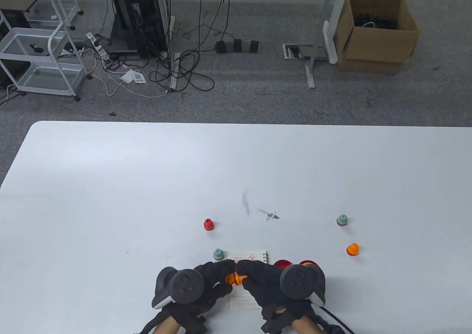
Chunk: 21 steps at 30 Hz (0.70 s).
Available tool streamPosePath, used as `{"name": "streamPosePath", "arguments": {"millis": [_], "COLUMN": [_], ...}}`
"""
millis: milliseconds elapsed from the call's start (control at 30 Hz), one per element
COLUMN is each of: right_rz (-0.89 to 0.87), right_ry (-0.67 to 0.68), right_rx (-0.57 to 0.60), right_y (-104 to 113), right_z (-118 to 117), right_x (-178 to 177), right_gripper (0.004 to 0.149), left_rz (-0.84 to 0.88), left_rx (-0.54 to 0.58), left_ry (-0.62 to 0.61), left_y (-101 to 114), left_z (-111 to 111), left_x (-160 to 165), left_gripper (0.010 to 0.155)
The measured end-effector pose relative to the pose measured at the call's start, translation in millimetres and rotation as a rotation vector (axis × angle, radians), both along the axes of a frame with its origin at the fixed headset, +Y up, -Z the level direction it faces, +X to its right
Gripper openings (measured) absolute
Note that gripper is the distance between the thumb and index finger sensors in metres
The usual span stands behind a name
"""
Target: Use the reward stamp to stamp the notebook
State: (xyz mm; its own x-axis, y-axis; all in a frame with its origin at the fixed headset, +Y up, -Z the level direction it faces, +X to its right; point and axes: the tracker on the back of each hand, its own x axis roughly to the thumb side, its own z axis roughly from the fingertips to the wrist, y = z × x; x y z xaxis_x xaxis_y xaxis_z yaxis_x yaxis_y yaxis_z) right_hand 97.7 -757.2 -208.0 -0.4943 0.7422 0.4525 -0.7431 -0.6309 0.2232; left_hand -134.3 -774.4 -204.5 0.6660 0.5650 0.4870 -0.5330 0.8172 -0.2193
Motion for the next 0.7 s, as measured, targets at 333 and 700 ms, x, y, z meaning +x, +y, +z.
{"name": "streamPosePath", "arguments": {"millis": [333, 700], "right_rz": [0.0, 0.011], "right_ry": [-0.038, -0.045], "right_rx": [0.025, 0.038], "right_y": [4.3, 4.0], "right_z": [0.9, 0.7], "right_x": [7.1, 8.9], "right_gripper": [0.051, 0.051], "left_rz": [-0.221, -0.508], "left_rx": [-0.034, -0.049], "left_ry": [0.004, -0.032], "left_y": [-4.2, -15.3], "left_z": [-2.5, -0.8], "left_x": [-3.6, 6.0], "left_gripper": [0.062, 0.061]}}
